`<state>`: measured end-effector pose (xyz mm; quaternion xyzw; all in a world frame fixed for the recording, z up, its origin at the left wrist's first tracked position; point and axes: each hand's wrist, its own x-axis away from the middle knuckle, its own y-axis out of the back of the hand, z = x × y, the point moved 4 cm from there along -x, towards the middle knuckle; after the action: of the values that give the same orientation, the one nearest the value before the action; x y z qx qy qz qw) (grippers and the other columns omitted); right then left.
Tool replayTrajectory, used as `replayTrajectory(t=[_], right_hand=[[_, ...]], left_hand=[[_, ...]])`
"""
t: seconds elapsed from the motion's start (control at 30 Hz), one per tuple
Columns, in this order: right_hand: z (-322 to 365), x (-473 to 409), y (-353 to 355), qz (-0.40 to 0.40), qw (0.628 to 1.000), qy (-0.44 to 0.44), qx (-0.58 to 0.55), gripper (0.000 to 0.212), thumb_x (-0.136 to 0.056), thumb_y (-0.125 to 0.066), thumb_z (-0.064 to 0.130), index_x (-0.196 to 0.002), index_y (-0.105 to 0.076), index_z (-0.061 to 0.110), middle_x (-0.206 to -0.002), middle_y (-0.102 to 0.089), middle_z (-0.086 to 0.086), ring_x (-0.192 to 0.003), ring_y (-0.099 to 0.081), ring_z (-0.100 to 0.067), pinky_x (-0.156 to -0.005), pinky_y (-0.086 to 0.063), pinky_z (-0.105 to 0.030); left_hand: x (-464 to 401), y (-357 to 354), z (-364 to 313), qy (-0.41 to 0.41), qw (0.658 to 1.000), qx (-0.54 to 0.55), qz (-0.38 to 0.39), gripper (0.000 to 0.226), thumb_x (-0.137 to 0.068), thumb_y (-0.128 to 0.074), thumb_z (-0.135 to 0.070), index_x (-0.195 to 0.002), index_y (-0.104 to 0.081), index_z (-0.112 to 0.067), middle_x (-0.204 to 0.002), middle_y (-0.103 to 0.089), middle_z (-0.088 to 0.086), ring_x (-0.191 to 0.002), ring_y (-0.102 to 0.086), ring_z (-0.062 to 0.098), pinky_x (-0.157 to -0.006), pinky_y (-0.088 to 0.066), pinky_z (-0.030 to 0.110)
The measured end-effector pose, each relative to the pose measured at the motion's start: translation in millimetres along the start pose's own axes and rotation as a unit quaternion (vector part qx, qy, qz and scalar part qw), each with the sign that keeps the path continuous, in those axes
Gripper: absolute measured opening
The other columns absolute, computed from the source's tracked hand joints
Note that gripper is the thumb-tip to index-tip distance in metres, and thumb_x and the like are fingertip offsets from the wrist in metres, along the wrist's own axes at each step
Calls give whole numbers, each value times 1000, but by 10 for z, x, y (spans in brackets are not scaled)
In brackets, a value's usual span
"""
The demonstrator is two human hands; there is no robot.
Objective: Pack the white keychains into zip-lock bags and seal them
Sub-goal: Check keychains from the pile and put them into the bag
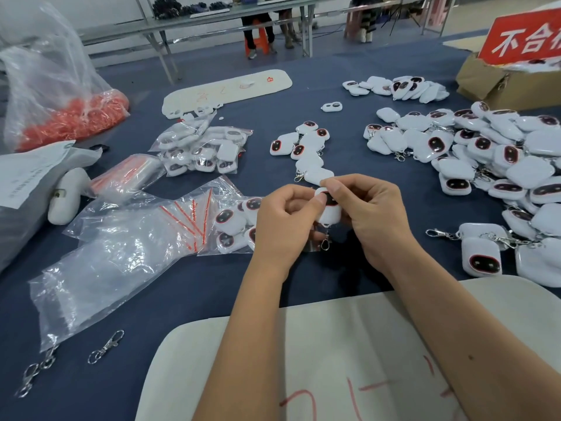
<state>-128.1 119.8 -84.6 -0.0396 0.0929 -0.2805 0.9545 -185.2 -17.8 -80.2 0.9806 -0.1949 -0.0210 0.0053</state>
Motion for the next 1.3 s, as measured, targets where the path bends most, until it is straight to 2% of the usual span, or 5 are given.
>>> replayTrajectory(t=[0.4,0.53,0.67,0.9,1.3], right_hand=[[-35,-21,-20,35,998,-27,-52,22,-95,-65,34,-92,-81,18,-73,-65,-7,-69,-52,-18,-63,-45,-33],[-47,-13,-46,48,998,-20,-36,25,-103,-62,26,-101,-80,10,-100,-68,-36,-84,-56,-33,-78,-48,-50],[-47,-10,-31,46,999,-23,-8,16,-103,-65,15,-104,-79,8,-102,-76,-25,-89,-65,-33,-87,-53,-63],[-32,-3,1,18,998,21,61,15,-99,-71,13,-96,-82,21,-79,-78,6,-66,-65,-2,-61,-50,-16],[-3,-1,2,13,997,13,81,14,-97,-71,11,-94,-81,20,-82,-79,3,-70,-68,-7,-65,-56,-21]], left_hand=[[2,1,1,16,999,40,-34,10,-97,-71,-11,-98,-71,0,-90,-74,22,-67,-73,18,-56,-59,27],[-13,5,7,-4,998,34,-50,9,-97,-71,-10,-95,-71,-1,-82,-75,14,-66,-72,14,-57,-59,26],[-22,6,21,-10,999,21,-44,9,-97,-71,-12,-97,-73,-4,-84,-76,16,-68,-73,16,-57,-60,26],[-14,10,39,-16,999,26,-34,7,-96,-72,-12,-99,-74,-6,-84,-76,10,-74,-75,17,-63,-61,28],[-25,19,47,-35,999,-12,-15,11,-88,-77,-4,-98,-74,-8,-84,-77,5,-77,-75,20,-71,-64,33]])
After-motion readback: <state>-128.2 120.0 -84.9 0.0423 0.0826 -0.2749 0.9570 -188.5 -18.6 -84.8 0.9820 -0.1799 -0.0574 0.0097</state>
